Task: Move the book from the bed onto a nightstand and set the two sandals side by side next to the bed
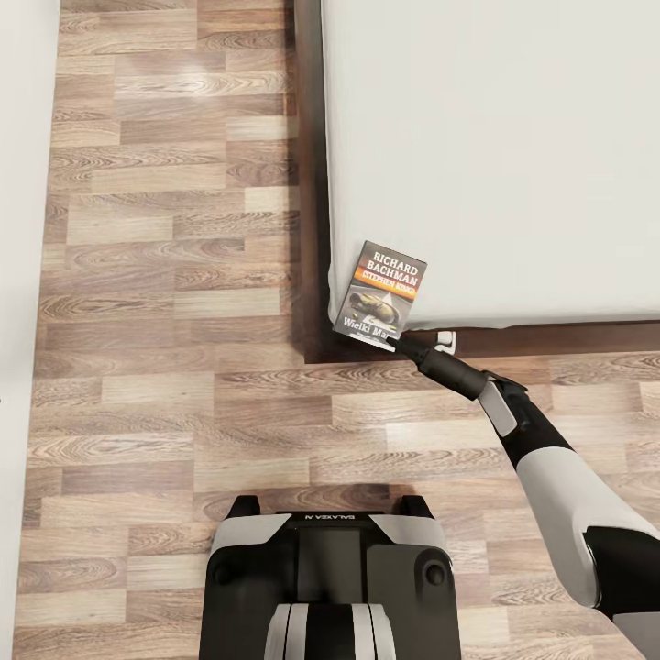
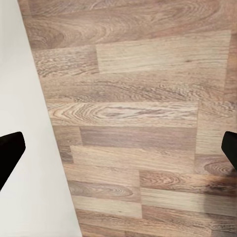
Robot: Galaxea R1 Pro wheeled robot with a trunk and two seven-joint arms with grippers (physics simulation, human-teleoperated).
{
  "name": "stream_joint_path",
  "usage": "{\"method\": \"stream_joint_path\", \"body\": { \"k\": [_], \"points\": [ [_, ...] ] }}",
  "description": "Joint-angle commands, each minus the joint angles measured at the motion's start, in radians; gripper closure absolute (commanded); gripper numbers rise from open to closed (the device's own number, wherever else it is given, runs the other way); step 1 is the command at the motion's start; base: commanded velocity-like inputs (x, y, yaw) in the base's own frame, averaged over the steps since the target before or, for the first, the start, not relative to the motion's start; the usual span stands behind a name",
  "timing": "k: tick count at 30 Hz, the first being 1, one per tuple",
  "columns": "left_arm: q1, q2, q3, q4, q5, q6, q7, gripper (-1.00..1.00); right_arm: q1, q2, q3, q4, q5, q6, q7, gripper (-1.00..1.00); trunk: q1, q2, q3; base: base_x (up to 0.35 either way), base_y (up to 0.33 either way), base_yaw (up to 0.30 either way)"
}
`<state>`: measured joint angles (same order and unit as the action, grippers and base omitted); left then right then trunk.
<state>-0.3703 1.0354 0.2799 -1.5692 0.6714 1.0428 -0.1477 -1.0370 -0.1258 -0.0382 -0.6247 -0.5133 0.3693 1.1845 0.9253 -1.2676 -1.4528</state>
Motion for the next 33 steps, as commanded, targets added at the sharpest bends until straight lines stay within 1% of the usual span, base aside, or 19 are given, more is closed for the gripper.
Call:
{"method": "stream_joint_path", "body": {
  "k": [1,5,9,13,14,18,23,33],
  "points": [
    [-0.001,0.000,0.001,0.000,-0.009,0.004,-0.010,-1.00,0.000,0.000,0.000,0.000,-0.005,0.010,0.002,-1.00,0.000,0.000,0.000,0.000,0.000,0.000],
    [-0.001,0.000,0.001,0.000,-0.009,0.004,-0.010,-1.00,0.000,0.000,0.001,0.000,-0.003,0.010,0.002,-1.00,0.000,0.000,0.000,0.000,0.000,0.000],
    [-0.001,0.000,0.001,0.000,-0.020,0.004,-0.011,-1.00,-0.001,0.001,0.001,0.000,-0.002,0.010,0.001,-1.00,0.000,0.000,0.000,0.000,0.000,0.000],
    [-0.001,0.000,0.002,0.000,-0.052,0.004,-0.012,-1.00,-0.001,0.001,0.001,0.000,0.000,0.010,0.001,-1.00,0.000,0.000,0.000,0.000,0.000,0.000],
    [-0.001,0.000,0.002,0.000,-0.052,0.004,-0.012,-1.00,-0.001,0.001,0.001,0.000,0.000,0.010,0.001,-1.00,0.000,0.000,0.000,0.000,0.000,0.000],
    [-0.001,-0.002,0.002,0.000,-0.072,0.004,-0.014,-1.00,-0.001,0.001,0.001,0.000,0.000,0.010,-0.002,-1.00,0.000,0.000,0.000,0.000,0.000,0.000],
    [-0.001,-0.002,0.002,0.000,-0.082,0.004,-0.014,-1.00,-0.001,0.001,0.002,0.000,0.001,0.010,-0.017,-1.00,0.000,0.000,0.000,0.000,0.000,0.000],
    [-0.001,-0.003,0.002,0.000,-0.087,0.004,-0.015,-1.00,-0.006,0.002,0.004,0.000,0.001,0.010,-0.035,-1.00,0.000,0.000,0.000,0.000,0.000,0.000]
  ]
}}
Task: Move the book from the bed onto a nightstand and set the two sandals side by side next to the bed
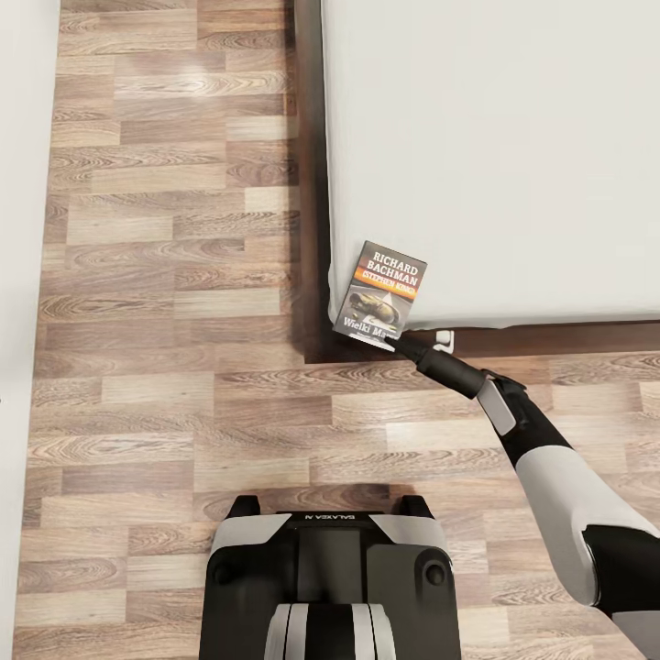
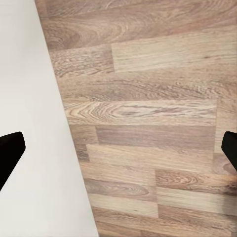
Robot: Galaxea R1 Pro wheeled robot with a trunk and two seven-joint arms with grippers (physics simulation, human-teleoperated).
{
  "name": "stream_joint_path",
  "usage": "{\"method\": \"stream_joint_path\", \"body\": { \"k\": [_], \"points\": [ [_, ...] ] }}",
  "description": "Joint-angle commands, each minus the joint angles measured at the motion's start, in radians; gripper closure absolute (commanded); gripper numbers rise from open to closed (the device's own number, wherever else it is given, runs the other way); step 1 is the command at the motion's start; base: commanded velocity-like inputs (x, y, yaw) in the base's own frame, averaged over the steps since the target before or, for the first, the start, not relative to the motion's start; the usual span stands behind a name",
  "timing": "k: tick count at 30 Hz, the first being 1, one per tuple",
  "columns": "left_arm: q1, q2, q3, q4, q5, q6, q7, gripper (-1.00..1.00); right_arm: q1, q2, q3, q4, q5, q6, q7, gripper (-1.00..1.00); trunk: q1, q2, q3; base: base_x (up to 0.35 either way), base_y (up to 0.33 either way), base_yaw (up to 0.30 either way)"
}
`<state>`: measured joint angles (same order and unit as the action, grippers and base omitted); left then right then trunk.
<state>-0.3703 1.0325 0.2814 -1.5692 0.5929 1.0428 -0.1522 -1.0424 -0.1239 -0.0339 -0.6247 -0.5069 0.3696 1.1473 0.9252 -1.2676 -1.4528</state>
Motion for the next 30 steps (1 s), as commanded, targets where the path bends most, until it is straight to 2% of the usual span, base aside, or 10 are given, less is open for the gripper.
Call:
{"method": "stream_joint_path", "body": {
  "k": [1,30],
  "points": [
    [-0.001,0.000,0.001,0.000,-0.009,0.004,-0.010,-1.00,0.000,0.000,0.000,0.000,-0.006,0.009,0.002,-1.00,0.000,0.000,0.000,0.000,0.000,0.000],
    [-0.001,0.000,0.001,0.000,-0.010,0.004,-0.010,-1.00,-0.004,0.000,0.003,0.000,-0.005,0.010,-0.003,-1.00,0.000,0.000,0.000,0.000,0.000,0.000]
  ]
}}
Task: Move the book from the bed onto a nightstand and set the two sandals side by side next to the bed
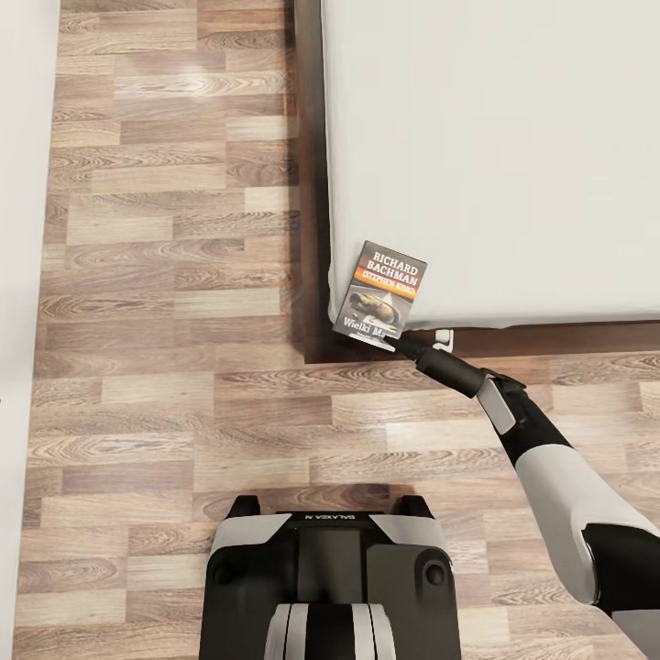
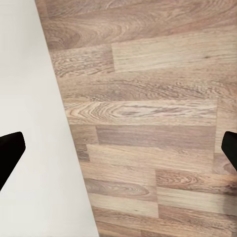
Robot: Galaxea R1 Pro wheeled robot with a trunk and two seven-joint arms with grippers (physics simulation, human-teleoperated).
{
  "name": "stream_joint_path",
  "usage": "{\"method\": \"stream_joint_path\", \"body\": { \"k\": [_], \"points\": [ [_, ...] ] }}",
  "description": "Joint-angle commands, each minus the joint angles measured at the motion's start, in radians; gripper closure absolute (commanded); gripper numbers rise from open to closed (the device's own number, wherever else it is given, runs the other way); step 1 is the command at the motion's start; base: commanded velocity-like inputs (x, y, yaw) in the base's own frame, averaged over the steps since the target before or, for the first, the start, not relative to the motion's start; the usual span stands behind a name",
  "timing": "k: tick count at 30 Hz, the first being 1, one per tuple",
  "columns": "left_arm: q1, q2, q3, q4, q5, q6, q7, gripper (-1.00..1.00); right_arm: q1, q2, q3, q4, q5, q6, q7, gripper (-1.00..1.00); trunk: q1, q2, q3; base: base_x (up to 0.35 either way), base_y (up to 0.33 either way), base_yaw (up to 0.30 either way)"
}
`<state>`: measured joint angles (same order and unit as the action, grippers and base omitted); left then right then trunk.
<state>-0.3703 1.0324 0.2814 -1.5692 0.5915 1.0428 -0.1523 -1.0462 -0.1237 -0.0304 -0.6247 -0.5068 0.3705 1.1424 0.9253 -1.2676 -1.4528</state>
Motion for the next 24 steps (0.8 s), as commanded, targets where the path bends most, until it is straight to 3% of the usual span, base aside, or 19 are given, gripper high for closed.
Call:
{"method": "stream_joint_path", "body": {
  "k": [1,16,17,24],
  "points": [
    [-0.001,0.000,0.001,0.000,-0.009,0.004,-0.010,-1.00,0.000,0.000,0.000,0.000,-0.006,0.009,0.002,-1.00,0.000,0.000,0.000,0.000,0.000,0.000],
    [-0.001,0.000,0.001,0.000,-0.008,0.004,-0.010,-1.00,-0.001,-0.001,0.000,0.000,-0.006,0.010,0.002,-1.00,0.000,0.000,0.000,0.000,0.000,0.000],
    [-0.001,0.000,0.001,0.000,-0.008,0.004,-0.010,-1.00,-0.001,-0.001,0.000,0.000,-0.006,0.010,0.002,1.00,0.000,0.000,0.000,0.000,0.000,0.000],
    [-0.001,0.000,0.001,0.000,-0.009,0.004,-0.010,-1.00,-0.002,-0.001,0.000,0.000,-0.006,0.010,0.002,1.00,0.000,0.000,0.000,0.000,0.000,0.000]
  ]
}}
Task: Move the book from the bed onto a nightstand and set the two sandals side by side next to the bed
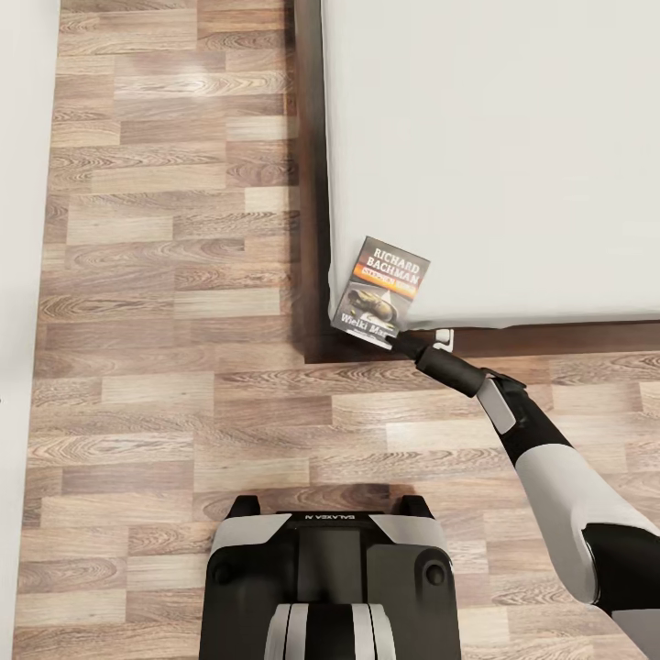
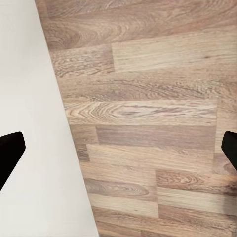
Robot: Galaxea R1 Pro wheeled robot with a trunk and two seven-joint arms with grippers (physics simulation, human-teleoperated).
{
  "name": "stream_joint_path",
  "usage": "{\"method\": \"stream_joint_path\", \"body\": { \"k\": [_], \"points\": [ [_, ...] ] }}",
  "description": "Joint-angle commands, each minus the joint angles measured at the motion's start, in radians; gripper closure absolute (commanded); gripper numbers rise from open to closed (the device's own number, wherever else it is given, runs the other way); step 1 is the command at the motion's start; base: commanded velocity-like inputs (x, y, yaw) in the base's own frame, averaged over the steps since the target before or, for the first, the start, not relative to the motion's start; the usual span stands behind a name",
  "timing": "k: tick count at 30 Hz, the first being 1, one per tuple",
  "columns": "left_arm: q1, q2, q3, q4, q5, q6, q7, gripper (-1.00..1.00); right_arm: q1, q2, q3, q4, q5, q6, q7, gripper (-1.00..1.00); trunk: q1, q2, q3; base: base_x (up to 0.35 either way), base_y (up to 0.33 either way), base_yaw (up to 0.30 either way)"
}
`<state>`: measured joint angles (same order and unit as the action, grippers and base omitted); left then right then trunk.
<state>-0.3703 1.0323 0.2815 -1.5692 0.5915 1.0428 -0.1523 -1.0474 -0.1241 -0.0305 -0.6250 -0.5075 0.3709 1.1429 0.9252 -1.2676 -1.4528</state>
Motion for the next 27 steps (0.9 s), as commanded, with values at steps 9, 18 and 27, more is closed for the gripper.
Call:
{"method": "stream_joint_path", "body": {
  "k": [9,18,27],
  "points": [
    [-0.001,0.000,0.001,0.000,-0.009,0.004,-0.010,-1.00,-0.001,-0.001,0.000,0.001,-0.005,0.010,0.003,1.00,0.000,0.000,0.000,0.000,0.000,0.000],
    [-0.001,0.000,0.001,0.000,-0.008,0.004,-0.012,-1.00,-0.002,-0.001,0.000,0.001,-0.005,0.010,0.004,1.00,0.000,0.000,0.000,0.000,0.000,0.000],
    [-0.002,0.000,0.001,0.000,-0.007,0.004,-0.015,-1.00,-0.002,0.000,0.001,0.001,-0.005,0.010,0.006,1.00,0.000,0.000,0.000,0.000,0.000,0.000]
  ]
}}
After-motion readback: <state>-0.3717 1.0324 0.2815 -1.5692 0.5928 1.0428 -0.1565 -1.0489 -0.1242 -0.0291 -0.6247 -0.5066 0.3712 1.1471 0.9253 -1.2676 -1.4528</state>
